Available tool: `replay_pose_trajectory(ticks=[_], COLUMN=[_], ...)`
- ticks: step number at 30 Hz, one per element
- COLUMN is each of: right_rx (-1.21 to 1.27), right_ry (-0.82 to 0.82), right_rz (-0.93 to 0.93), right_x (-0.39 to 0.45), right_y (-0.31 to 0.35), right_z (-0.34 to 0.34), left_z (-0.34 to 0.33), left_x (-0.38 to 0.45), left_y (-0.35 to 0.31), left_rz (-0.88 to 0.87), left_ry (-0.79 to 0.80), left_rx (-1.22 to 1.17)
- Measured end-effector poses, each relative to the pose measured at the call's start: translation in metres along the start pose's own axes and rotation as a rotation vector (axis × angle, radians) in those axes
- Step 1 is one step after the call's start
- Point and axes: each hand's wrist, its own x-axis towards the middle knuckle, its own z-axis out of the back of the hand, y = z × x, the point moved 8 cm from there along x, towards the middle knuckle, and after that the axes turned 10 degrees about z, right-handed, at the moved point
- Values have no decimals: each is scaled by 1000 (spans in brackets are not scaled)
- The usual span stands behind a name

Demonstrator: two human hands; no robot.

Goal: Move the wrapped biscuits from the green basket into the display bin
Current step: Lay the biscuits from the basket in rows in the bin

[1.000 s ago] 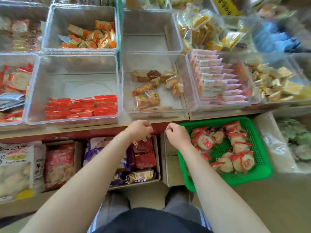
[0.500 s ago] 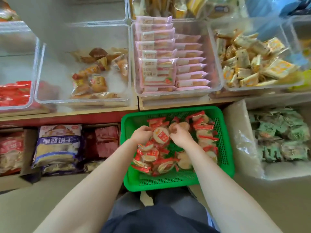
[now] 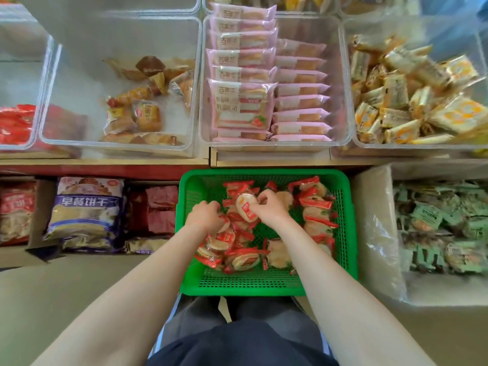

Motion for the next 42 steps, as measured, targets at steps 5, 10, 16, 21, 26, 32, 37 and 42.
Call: replay_pose_trajectory(ticks=[5,10,16,21,26,32,37,42], right_rx=[136,442,728,885,947,983,947,922], right_ry=[-4,-28,-47,-62,-67,100,172,169], right_rz=[10,-106,-168,-102,-28,21,58,82], right_x=[0,-3,-15,-30,-42,-59,-70,-78], right_y=[0,-13,-1,26,43,74,107,145], right_z=[3,-1,8,18,20,-4,-33,-75], left_z=[-13,7,22,37,50,73,95,120], left_x=[-1,0,-15,-42,-52,-58,-56,-45], left_y=[8,11,21,18,27,54,80,121], left_rz=[71,89,20,-85,-98,-96,-108,-202], left_ry=[50,0,263,448,453,462,433,421], left_rx=[174,-28,-981,-1331,-1444,-1627,-1615,-1500])
